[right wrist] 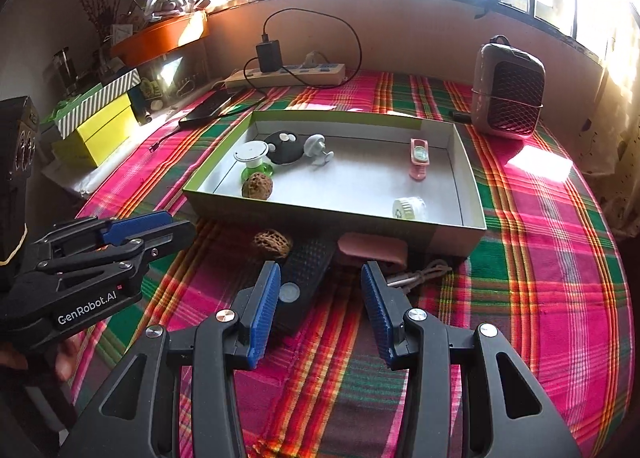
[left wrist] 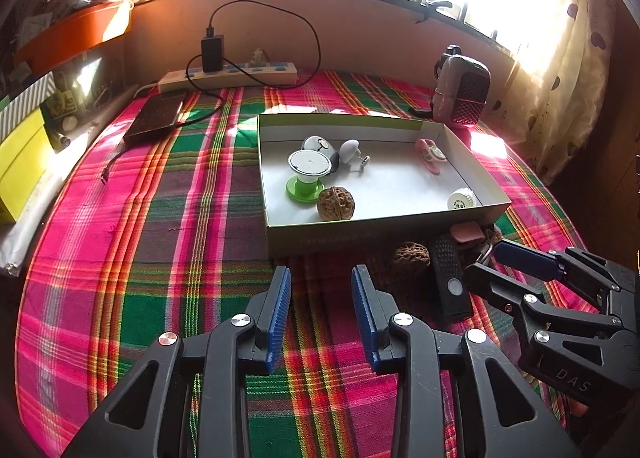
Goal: Organize objects
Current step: 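Withdraw both open tools from the box toward the remaining items, then grasp the black remote with the right tool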
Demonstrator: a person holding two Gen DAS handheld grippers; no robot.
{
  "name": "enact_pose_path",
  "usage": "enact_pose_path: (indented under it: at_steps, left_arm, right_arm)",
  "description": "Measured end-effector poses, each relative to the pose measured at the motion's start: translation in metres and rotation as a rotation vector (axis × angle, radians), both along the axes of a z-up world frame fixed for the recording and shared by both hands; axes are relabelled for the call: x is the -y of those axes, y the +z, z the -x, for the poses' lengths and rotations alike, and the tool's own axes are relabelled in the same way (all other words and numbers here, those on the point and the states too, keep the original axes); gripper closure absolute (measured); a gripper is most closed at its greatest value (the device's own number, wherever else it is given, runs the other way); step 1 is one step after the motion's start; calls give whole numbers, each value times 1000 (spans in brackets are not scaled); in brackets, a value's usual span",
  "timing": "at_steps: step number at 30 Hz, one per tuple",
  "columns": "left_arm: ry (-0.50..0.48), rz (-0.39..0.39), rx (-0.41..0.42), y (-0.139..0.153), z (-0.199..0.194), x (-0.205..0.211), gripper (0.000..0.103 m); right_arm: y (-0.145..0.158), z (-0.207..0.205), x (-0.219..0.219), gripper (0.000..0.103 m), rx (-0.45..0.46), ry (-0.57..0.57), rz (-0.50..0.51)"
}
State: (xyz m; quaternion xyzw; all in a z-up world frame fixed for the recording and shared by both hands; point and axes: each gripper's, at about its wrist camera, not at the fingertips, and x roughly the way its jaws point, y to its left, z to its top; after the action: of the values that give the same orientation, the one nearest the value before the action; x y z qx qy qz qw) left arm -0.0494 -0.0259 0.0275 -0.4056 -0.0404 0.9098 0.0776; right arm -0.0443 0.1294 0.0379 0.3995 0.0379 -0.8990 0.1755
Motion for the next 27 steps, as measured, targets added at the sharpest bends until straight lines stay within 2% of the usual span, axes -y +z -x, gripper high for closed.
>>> enact_pose_path:
  at_steps: [7, 18, 27]
  left_arm:
    - [2, -9, 8, -3, -3, 4, 73]
    - [-8, -18, 19, -7, -1, 6, 73]
    - [-9, -22, 25, -8, 1, 7, 73]
  right_arm:
    - [-9, -1, 14, 59, 22, 30, -8]
    - [-19, 4, 24, 59, 28, -1, -132]
    - [-21, 8, 25, 59, 45, 4, -144]
